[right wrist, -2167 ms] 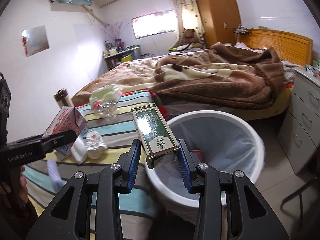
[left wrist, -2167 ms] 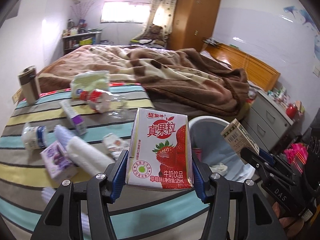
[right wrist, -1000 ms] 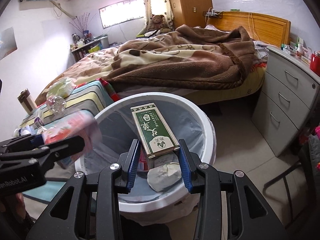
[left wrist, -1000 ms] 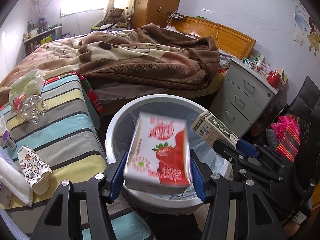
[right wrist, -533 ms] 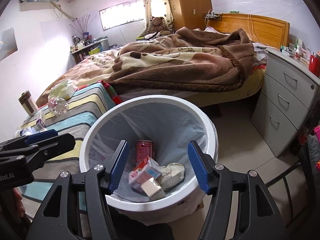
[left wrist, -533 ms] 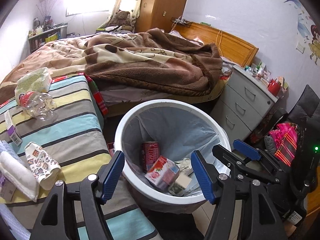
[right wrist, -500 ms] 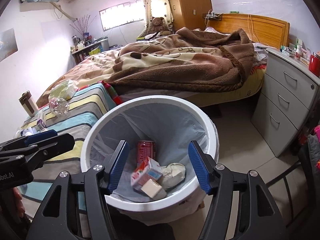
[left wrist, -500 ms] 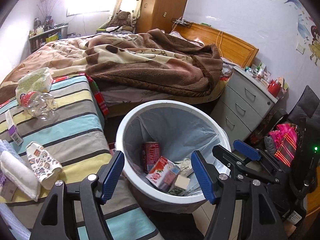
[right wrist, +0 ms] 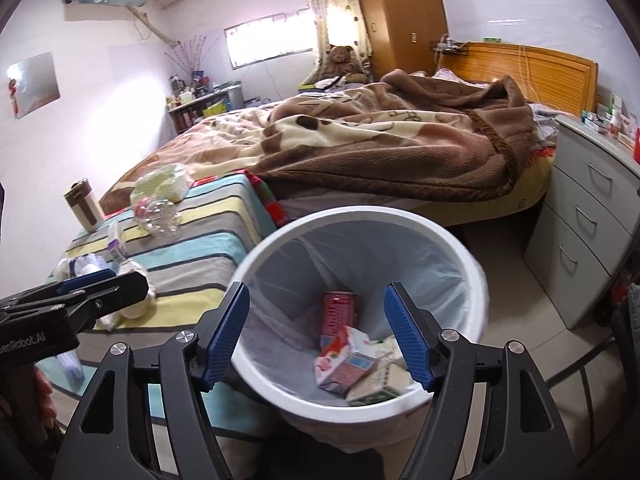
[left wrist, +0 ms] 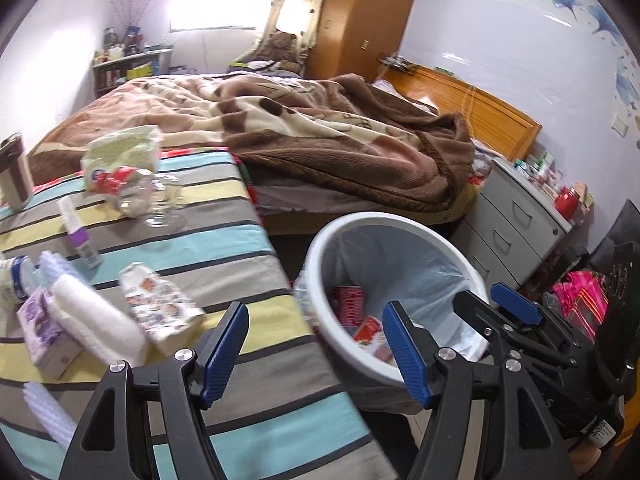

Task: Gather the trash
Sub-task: 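Grasp the purple grape milk carton with the left tool while the right tool grasps the patterned paper cup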

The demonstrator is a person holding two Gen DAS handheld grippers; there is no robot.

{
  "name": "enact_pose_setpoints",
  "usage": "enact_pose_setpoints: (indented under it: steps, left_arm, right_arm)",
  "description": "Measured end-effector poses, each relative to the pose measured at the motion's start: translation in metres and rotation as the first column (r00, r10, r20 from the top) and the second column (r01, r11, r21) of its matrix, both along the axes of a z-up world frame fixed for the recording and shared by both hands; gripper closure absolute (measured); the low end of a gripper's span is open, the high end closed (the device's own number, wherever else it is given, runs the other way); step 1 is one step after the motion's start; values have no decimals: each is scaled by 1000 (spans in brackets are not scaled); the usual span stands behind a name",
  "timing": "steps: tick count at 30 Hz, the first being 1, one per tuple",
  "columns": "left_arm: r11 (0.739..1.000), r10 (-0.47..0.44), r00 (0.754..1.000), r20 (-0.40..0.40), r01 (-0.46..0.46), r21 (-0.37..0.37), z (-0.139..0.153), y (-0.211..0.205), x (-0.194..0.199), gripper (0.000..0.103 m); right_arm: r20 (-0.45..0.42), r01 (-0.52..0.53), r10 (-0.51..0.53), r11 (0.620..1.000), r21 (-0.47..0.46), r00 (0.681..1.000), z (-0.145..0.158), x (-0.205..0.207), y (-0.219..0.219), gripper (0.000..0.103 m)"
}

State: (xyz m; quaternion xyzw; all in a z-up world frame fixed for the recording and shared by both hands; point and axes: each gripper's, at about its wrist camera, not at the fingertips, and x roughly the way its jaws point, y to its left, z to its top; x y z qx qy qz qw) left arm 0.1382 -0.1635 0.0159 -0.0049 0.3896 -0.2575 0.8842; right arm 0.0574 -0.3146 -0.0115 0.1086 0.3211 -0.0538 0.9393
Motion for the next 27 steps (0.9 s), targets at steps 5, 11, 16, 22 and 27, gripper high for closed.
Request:
enact_pose_setpoints:
  steps: [5, 11, 16, 22, 27]
  left_arm:
    - [998, 65, 998, -4, -65, -11, 0, 31, 4, 34]
    - [987, 160, 987, -10, -160, -6, -5, 74, 11, 34]
    - [975, 224, 974, -22, -224, 5, -10, 105, 16, 34]
    - [952, 307, 951, -37, -307, 5, -16, 143, 22, 34]
    - [929, 371, 927, -56, -371, 9, -23, 173, 29, 34]
  right_arm:
    - [6, -45, 45, 999, 10, 999, 0, 6, 18, 29]
    - [4, -96, 96, 995, 15, 995, -2, 15, 41, 28]
    - [-3, -139, 139, 990, 11, 990, -3, 23, 58, 28]
    - [-13, -224, 224, 975, 8, 974, -5, 37, 82, 28]
    - [-59, -294, 293, 956, -5, 954, -13, 55, 104, 28]
